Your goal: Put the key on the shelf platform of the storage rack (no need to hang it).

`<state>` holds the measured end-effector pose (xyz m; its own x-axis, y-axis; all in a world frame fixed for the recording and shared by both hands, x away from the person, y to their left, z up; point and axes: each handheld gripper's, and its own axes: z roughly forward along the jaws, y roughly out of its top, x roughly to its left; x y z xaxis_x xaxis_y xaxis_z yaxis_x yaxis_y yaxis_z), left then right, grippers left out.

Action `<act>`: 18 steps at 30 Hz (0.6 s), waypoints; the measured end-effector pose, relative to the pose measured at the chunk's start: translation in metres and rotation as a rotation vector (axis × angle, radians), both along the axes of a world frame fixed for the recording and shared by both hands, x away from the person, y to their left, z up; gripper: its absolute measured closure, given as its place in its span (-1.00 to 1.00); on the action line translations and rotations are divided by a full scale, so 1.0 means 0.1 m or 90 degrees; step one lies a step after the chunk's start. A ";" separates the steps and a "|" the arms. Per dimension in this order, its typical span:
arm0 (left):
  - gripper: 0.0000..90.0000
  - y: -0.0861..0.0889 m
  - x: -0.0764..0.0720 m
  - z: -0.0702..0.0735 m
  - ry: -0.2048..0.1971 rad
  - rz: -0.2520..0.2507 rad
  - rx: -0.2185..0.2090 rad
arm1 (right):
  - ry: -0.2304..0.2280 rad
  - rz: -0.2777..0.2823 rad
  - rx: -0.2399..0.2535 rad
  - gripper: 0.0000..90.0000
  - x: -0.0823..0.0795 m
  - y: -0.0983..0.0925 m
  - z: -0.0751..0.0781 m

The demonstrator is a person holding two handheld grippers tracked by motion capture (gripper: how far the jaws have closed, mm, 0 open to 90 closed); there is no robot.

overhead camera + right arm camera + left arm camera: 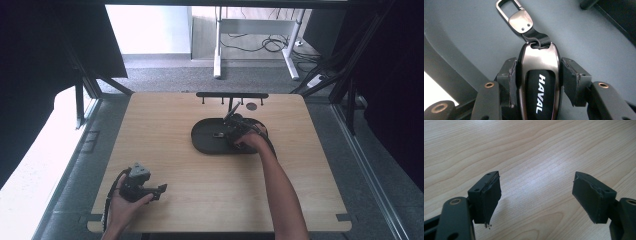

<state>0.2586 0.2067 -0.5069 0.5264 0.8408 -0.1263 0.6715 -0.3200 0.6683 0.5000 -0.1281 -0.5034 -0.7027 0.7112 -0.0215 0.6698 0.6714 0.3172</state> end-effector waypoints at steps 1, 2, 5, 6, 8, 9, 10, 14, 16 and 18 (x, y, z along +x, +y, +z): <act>-0.49 0.00 0.00 0.00 0.001 -0.001 0.001 | 0.000 0.000 0.000 0.07 0.00 0.00 0.00; -0.48 -0.01 0.00 0.00 0.002 -0.001 0.000 | -0.009 -0.004 -0.001 0.00 -0.01 -0.01 0.01; -0.48 -0.01 0.00 0.00 0.002 -0.001 0.001 | -0.010 -0.015 0.008 -0.11 -0.02 -0.02 0.05; -0.48 -0.01 0.00 -0.01 0.002 -0.002 0.002 | -0.015 -0.016 0.009 -0.14 -0.03 -0.02 0.06; -0.48 -0.01 0.00 -0.01 0.002 -0.002 0.003 | -0.032 -0.016 0.008 -0.19 -0.04 -0.02 0.09; -0.48 -0.01 0.00 -0.01 0.002 -0.002 0.003 | -0.038 -0.019 0.012 -0.20 -0.06 -0.02 0.11; -0.49 -0.01 0.00 -0.01 0.002 -0.002 0.004 | -0.044 -0.016 0.016 -0.22 -0.07 -0.03 0.13; -0.49 -0.01 0.00 -0.01 0.002 -0.001 0.003 | -0.071 -0.020 0.037 -0.22 -0.14 -0.05 0.24; -0.48 -0.01 0.00 -0.01 0.002 -0.001 0.003 | -0.075 -0.021 0.043 -0.22 -0.17 -0.05 0.27; -0.48 -0.01 0.00 -0.01 0.002 0.000 0.004 | -0.084 -0.011 0.061 -0.20 -0.25 -0.07 0.38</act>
